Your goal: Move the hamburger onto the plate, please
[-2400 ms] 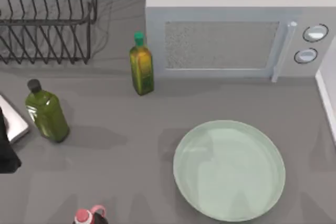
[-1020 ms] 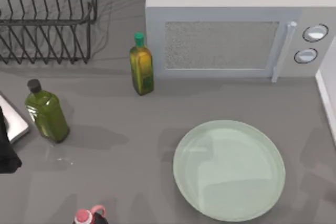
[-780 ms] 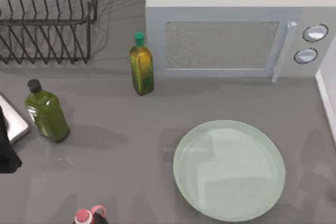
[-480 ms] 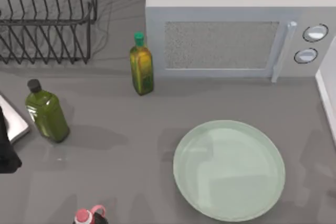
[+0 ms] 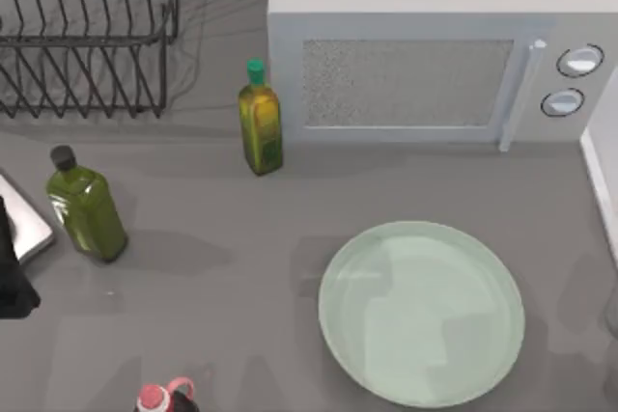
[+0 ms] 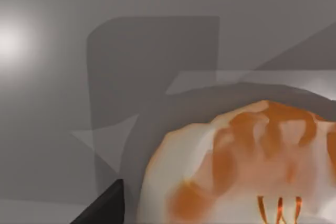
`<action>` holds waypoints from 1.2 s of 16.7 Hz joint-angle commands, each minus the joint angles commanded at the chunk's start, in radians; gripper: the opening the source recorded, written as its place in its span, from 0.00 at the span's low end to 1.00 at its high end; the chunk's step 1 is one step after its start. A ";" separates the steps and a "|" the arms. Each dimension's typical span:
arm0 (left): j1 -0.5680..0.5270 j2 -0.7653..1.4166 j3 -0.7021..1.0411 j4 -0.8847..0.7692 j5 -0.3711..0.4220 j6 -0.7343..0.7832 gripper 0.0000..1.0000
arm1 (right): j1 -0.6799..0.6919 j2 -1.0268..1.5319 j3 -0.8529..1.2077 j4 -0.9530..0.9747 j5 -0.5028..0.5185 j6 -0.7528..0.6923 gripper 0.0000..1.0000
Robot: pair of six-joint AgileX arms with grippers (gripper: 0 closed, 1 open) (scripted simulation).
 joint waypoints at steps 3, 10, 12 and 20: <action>0.000 0.000 0.000 0.000 0.000 0.000 1.00 | 0.000 0.013 -0.012 0.021 0.000 0.000 1.00; 0.000 0.000 0.000 0.000 0.000 0.000 1.00 | 0.000 0.013 -0.012 0.021 0.000 0.000 0.62; 0.000 0.000 0.000 0.000 0.000 0.000 1.00 | 0.000 0.013 -0.012 0.021 0.000 0.000 0.47; 0.000 0.000 0.000 0.000 0.000 0.000 1.00 | 0.000 0.013 -0.012 0.021 0.000 0.000 0.00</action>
